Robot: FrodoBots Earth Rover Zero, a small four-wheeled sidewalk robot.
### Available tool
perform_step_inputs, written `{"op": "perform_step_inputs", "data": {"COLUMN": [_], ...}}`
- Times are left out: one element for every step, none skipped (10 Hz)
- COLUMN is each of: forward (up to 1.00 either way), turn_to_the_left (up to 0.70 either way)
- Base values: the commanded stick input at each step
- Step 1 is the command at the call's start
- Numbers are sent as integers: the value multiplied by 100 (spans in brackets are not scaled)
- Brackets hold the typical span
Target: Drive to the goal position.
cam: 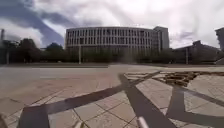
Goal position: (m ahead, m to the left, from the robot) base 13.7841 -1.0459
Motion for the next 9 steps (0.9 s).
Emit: {"op": "perform_step_inputs", "data": {"forward": [100, 100, 100, 100, 100, 100, 100, 100, 100], "turn_to_the_left": [0, 0, 0, 0, 0, 0, 0, 0, 0]}}
